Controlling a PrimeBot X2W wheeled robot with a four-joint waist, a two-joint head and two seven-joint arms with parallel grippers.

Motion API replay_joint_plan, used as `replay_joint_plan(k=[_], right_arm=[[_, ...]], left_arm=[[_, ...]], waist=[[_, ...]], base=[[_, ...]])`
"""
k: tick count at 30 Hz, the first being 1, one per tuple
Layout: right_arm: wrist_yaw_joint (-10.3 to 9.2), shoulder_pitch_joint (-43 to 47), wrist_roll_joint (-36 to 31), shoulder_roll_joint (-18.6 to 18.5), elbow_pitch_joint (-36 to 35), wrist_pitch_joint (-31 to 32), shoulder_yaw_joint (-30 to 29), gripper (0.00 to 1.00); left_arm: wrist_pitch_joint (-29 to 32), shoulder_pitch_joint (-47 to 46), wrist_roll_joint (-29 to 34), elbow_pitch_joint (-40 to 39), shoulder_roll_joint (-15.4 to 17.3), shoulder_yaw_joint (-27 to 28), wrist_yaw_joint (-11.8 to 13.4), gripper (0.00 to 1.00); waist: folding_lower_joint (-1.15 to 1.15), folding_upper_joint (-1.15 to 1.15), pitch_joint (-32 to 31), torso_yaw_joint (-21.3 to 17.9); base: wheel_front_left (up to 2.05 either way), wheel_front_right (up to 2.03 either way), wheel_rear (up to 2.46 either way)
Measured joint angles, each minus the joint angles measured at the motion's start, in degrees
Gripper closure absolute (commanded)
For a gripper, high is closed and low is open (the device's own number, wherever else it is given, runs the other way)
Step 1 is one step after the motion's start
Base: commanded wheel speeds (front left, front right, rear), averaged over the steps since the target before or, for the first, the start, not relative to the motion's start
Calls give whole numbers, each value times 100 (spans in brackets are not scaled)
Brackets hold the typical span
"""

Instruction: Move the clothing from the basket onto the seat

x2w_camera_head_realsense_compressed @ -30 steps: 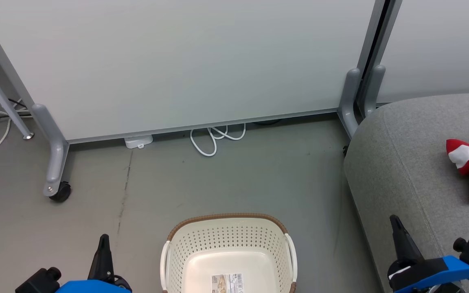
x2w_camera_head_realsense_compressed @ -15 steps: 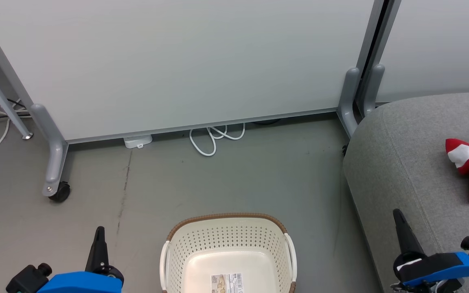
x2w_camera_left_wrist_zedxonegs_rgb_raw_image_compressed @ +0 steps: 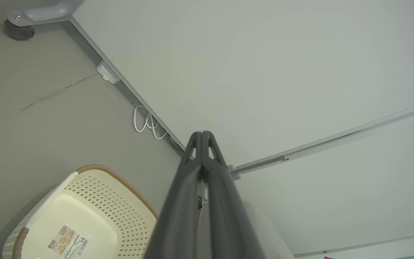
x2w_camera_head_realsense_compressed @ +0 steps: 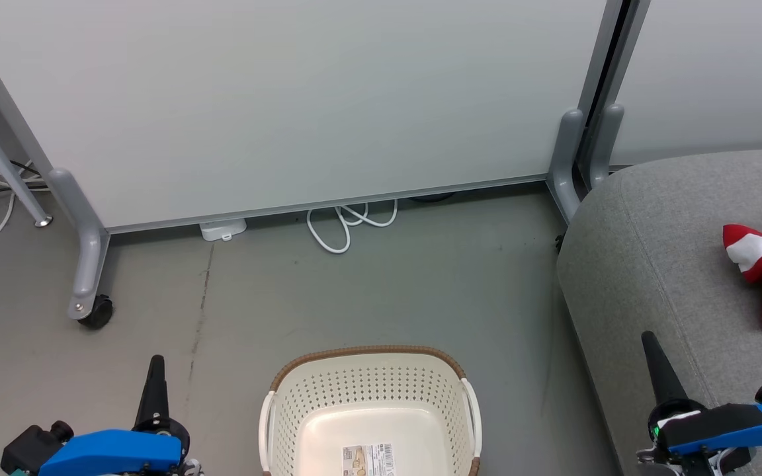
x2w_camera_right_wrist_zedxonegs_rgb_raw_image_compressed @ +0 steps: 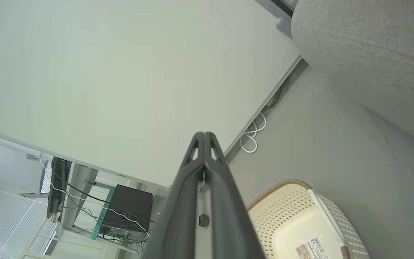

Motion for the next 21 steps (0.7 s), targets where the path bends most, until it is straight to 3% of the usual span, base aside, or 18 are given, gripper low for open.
replay_joint_plan(k=[21], right_arm=[[0, -119, 1161, -2, -40, 168, -52, 100]], left_arm=[[304, -168, -1071, -137, -3, 142, 0, 100]], waist=[[0, 0, 9, -19]], base=[[0, 0, 0]])
